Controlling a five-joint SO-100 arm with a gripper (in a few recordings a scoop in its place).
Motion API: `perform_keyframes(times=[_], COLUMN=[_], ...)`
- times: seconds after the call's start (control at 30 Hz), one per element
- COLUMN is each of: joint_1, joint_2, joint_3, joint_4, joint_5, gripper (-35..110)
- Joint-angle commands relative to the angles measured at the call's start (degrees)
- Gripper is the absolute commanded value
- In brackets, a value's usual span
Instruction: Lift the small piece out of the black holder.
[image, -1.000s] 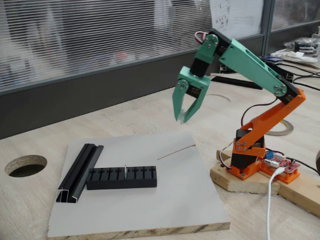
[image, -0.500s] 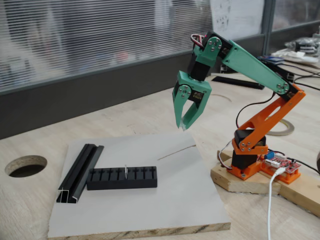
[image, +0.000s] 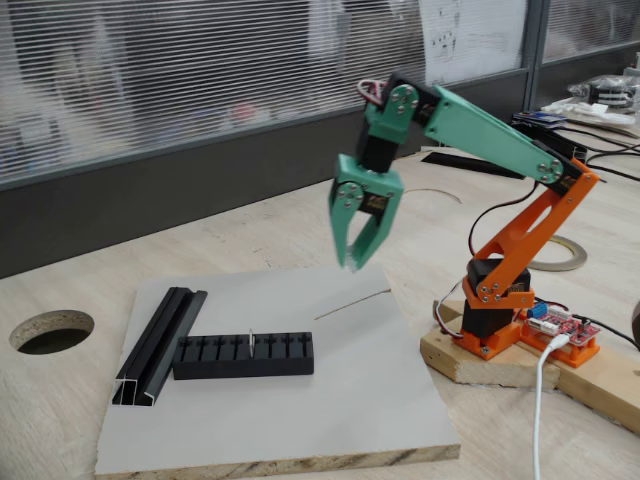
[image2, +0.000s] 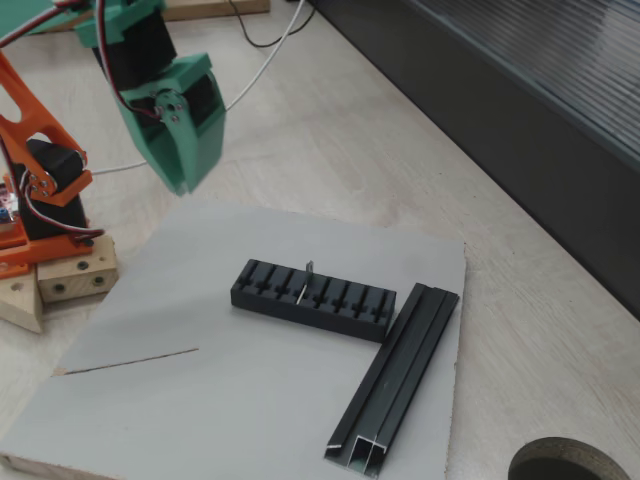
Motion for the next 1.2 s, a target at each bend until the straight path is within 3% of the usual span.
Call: perform_keyframes(times=[0.0,0.2,0.37,0.6,1.17], joint_1=[-1.49,-8.96,-9.93,-9.93,-10.11], joint_2=[0.00,-0.97,-1.85,-1.85,-11.87], joint_3=[1.41,10.20,12.66,12.66,10.90], joint_4=[-7.56,-13.54,-16.70,-21.27,-23.73], joint_5=[0.62,3.60,10.20,10.02,9.84], gripper=[5,7,21,36,37])
